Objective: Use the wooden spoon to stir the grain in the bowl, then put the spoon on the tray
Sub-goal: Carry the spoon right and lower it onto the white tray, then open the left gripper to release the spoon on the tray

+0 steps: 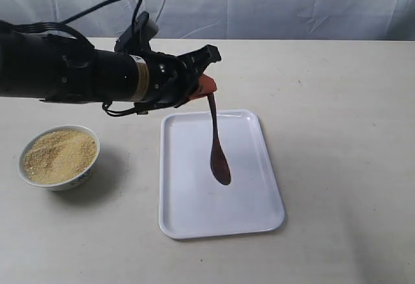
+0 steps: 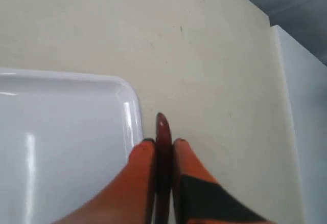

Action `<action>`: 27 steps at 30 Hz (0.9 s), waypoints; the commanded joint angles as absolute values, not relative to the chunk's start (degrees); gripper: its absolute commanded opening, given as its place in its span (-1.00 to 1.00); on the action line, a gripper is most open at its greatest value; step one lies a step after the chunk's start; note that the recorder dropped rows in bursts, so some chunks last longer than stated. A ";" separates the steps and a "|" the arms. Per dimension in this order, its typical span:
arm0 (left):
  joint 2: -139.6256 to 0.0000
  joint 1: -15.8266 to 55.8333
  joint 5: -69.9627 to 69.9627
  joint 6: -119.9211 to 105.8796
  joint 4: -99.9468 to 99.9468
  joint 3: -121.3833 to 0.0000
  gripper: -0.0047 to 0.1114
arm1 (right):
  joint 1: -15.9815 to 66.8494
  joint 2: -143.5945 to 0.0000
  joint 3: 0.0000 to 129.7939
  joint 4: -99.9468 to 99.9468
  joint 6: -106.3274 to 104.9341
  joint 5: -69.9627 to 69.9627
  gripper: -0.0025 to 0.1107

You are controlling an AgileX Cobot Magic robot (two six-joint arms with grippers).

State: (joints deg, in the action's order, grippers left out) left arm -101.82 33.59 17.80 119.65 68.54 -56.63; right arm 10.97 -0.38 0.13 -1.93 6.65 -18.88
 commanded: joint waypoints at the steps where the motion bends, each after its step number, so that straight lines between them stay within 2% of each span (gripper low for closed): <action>1: -106.47 33.86 19.64 119.81 63.38 -57.70 -0.92 | 10.66 0.00 0.00 -1.88 6.57 -18.29 -0.96; 9: -111.34 35.70 19.32 119.81 63.91 -57.70 -0.88 | 10.66 0.00 0.00 -1.71 6.57 -18.29 -0.96; 12: -111.59 35.58 18.86 119.81 63.98 -57.70 -0.74 | 10.66 0.00 0.00 -1.71 6.57 -18.29 -0.96; 19: -111.59 35.58 17.62 119.81 66.65 -57.70 -0.28 | 10.66 0.00 0.00 -2.16 6.57 -18.29 -0.96; 21: -111.59 35.58 17.62 119.81 66.65 -57.70 -0.22 | 10.66 0.00 0.00 -2.16 6.57 -18.29 -0.96; 27: -109.78 35.58 19.07 119.81 72.41 -57.70 -0.25 | 10.66 0.00 0.00 -2.16 6.57 -18.29 -0.96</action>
State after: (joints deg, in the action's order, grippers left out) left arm -111.23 35.49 17.89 119.65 68.32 -57.37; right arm 10.97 -0.38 0.13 -2.02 6.65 -18.88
